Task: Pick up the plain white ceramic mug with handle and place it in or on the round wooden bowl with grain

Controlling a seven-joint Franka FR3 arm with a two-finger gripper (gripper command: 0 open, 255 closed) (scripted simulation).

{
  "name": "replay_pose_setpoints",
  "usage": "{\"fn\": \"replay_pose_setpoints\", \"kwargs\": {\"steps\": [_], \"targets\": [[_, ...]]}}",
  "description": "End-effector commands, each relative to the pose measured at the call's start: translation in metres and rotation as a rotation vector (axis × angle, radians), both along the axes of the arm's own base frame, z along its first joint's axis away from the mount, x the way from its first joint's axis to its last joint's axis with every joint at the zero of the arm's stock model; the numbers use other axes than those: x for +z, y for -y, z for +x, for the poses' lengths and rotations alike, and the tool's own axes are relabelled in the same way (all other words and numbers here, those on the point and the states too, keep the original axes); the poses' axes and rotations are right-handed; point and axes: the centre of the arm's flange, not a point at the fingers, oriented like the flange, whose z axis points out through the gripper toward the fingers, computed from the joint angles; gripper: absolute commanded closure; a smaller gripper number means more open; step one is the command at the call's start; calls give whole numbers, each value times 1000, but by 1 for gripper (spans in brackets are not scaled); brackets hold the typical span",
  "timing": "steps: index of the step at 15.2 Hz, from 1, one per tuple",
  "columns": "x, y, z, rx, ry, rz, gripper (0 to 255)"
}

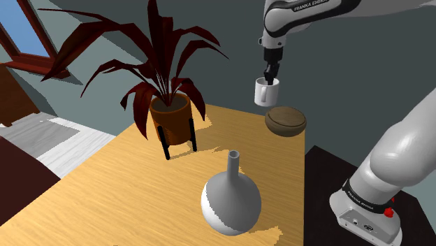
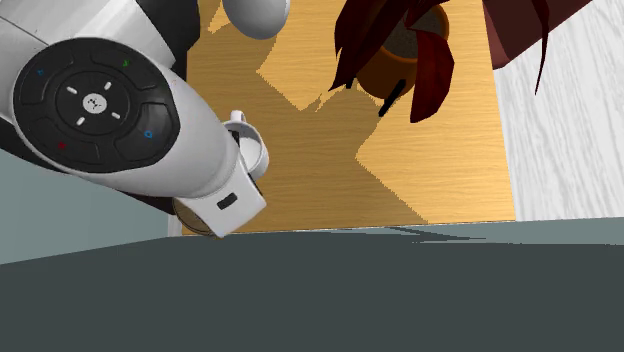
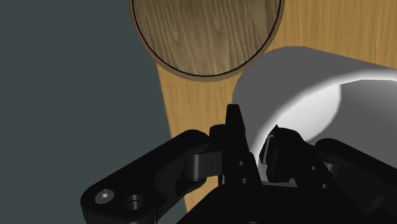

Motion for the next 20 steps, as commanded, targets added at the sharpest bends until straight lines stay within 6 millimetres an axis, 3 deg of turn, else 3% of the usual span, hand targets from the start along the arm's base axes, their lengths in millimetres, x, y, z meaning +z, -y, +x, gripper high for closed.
{"fn": "replay_pose_setpoints", "kwargs": {"steps": [1, 8, 20], "targets": [[2, 19, -19, 1, 0, 1, 255], [10, 93, -81, 1, 0, 1, 255], [-53, 93, -81, 1, 0, 1, 255]]}}
